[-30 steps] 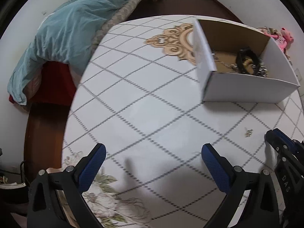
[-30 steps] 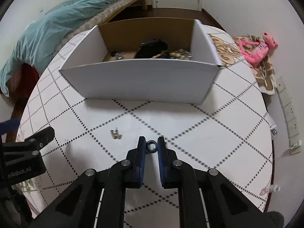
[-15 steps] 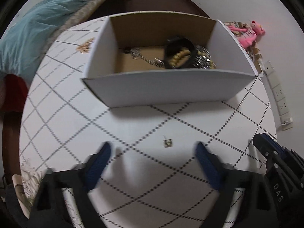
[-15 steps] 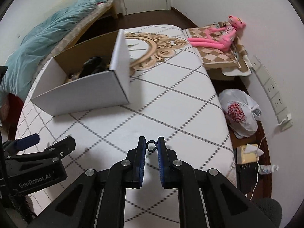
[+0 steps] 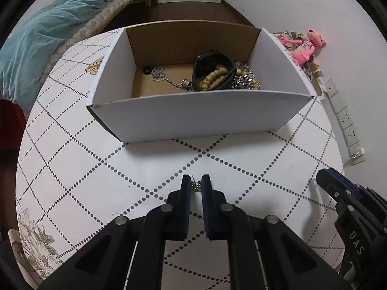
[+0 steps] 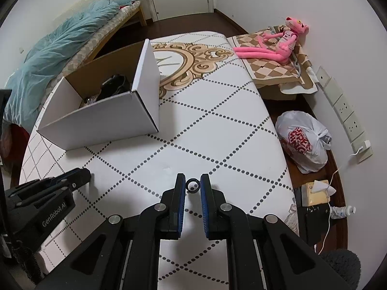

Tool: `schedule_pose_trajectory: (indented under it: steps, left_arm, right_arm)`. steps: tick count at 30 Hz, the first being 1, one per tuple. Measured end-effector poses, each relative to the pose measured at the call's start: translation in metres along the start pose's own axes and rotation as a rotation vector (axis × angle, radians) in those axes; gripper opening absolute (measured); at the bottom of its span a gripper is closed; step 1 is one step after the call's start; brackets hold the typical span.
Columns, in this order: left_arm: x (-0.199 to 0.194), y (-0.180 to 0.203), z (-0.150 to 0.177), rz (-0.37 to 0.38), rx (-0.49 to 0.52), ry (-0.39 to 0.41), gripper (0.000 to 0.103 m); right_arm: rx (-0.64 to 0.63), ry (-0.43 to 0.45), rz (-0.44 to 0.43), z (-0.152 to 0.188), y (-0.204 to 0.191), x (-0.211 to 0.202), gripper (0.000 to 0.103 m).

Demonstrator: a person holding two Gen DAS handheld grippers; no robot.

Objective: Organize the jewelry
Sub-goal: 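Carry the earrings into the box with the left tool while the right tool releases the ring inside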

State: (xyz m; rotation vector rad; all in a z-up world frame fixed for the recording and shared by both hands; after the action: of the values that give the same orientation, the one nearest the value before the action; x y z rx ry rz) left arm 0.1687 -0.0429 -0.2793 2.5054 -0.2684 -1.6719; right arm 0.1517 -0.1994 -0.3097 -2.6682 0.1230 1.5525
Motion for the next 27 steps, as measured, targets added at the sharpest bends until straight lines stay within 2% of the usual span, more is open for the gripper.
schedule_pose_trajectory:
  steps: [6, 9, 13, 16, 20, 22, 27]
  left_arm:
    - [-0.032, -0.001, -0.013, 0.041, 0.001, 0.038, 0.006]
    - [-0.059, -0.009, -0.036, 0.083, -0.011, 0.071, 0.006]
    - [-0.078, -0.019, -0.07, 0.13, -0.016, 0.078, 0.006]
    - [-0.076, -0.028, -0.098, 0.151, -0.016, 0.053, 0.006]
    - [-0.064, -0.041, -0.126, 0.172, -0.039, -0.003, 0.006]
    - [-0.061, -0.045, -0.133, 0.181, -0.051, -0.023, 0.008]
    - [-0.054, -0.056, -0.146, 0.149, -0.104, -0.086, 0.011]
  right_arm:
    - [0.021, 0.038, -0.056, -0.016, -0.003, -0.025, 0.013]
    - [0.038, 0.057, -0.124, -0.035, -0.011, -0.041, 0.013]
    - [0.053, 0.054, -0.237, -0.067, -0.029, -0.052, 0.013]
    - [0.065, 0.009, -0.341, -0.09, -0.05, -0.045, 0.013]
    - [0.059, -0.109, -0.447, -0.113, -0.08, -0.019, 0.013]
    - [0.058, -0.162, -0.474, -0.117, -0.091, -0.007, 0.013]
    - [0.059, -0.307, -0.539, -0.119, -0.116, 0.019, 0.014]
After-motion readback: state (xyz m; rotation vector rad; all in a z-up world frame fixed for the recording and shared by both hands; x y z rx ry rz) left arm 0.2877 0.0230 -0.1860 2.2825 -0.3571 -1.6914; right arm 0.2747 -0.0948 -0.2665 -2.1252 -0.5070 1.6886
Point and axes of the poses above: each gripper's, at about its wrist camera, not at the fingertips, and x roughly the way its jaws point, y to its right, z to its underside, the point moved 5 cm from there along x, roughly the way its jaws point, and after that the axes turned 7 degrees about z, right-handed, at the moved point
